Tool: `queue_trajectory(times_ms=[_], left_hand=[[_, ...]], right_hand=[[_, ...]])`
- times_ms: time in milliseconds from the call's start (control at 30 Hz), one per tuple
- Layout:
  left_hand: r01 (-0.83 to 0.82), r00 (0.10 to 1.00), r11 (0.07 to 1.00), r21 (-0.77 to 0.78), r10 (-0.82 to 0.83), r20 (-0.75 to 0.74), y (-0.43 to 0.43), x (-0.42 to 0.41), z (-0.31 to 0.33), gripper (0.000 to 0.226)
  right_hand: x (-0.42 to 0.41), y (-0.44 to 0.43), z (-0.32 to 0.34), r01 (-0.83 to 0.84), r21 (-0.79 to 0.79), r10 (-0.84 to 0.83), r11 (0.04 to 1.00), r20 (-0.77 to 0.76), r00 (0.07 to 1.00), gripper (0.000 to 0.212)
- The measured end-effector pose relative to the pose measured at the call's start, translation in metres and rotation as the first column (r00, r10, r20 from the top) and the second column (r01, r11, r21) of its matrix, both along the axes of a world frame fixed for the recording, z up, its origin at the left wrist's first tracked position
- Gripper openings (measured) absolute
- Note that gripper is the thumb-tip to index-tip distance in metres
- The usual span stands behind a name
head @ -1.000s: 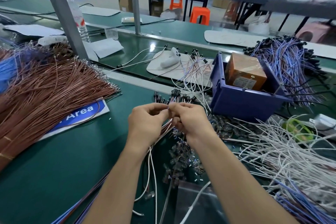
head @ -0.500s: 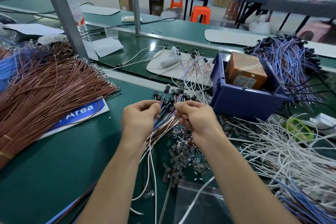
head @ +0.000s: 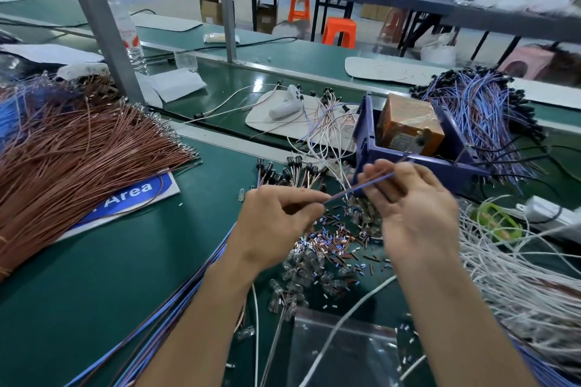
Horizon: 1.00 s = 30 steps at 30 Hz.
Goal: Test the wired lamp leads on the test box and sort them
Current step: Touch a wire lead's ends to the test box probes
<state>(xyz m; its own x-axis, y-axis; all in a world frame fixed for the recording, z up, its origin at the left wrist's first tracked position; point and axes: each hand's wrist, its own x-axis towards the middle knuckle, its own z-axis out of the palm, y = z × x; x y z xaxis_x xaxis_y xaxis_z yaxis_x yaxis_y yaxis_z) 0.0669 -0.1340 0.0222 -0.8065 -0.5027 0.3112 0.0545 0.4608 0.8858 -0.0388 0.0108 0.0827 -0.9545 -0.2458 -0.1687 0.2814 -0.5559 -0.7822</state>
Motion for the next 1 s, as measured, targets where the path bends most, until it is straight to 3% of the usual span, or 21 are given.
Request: queue_trajectory(times_ms=[67,167,267,333,400,433,500,533,633,733,867,933,1000], left_hand=[[0.017,1.0,0.999,-0.039,-0.016,0.027,0.0,0.0,-0.001,0.022],[0.04,0.997,0.98,-0.194,-0.027,0.071,0.006,-0.001,-0.002,0.023],[0.018,0.999,0.914,-0.405,0.003,0.053,0.016,-0.003,-0.003,0.023],[-0.025,1.0,0.903,-0.429,0.03,0.006,0.021,-0.003,-0.004,0.022],[-0.034,0.999,0.93,-0.365,0.024,-0.031,0.025,-0.004,-0.005,0.021],[-0.018,0.999,0.946,-0.324,0.002,-0.05,0.028,-0.004,-0.005,0.02],[0.035,0.995,0.955,-0.296,-0.06,-0.074,0.035,-0.005,-0.005,0.019],[0.062,0.993,0.949,-0.31,-0.088,-0.072,0.039,-0.006,-0.004,0.019],[0.136,0.986,0.945,-0.297,-0.159,-0.054,0.047,-0.006,-0.005,0.02],[0.207,0.973,0.949,-0.238,-0.224,-0.047,0.054,-0.008,-0.005,0.021],[0.232,0.968,0.941,-0.245,-0.249,-0.039,0.058,-0.008,-0.005,0.026],[0.2,0.973,0.949,-0.243,-0.221,-0.06,0.055,-0.007,-0.003,0.019],[0.128,0.985,0.98,-0.154,-0.143,-0.096,0.051,-0.008,0.0,0.018]], right_hand=[[-0.01,0.025,0.001,0.061,-0.082,-0.059,0.995,0.028,0.998,0.018],[-0.021,0.065,-0.003,0.077,-0.054,-0.077,0.996,0.007,0.997,0.02],[-0.025,0.095,-0.012,0.046,0.08,-0.04,0.996,-0.077,0.996,0.017],[-0.025,0.108,-0.017,0.01,0.217,0.036,0.976,-0.204,0.978,0.007],[-0.02,0.117,-0.021,-0.018,0.481,0.22,0.876,-0.366,0.904,0.007],[-0.017,0.119,-0.024,0.006,0.64,0.343,0.768,-0.419,0.84,0.015],[-0.01,0.117,-0.028,0.038,0.822,0.548,0.568,-0.412,0.728,0.041],[-0.007,0.116,-0.028,0.001,0.851,0.609,0.525,-0.377,0.698,0.052],[-0.005,0.113,-0.027,-0.136,0.831,0.656,0.54,-0.314,0.686,0.064],[0.001,0.105,-0.033,-0.072,0.806,0.567,0.588,-0.348,0.746,0.045],[0.014,0.088,-0.042,-0.191,0.838,0.696,0.511,-0.272,0.665,0.016],[0.013,0.085,-0.045,-0.184,0.841,0.679,0.51,-0.262,0.686,0.007],[0.009,0.086,-0.049,-0.121,0.835,0.611,0.537,-0.287,0.738,0.018]])
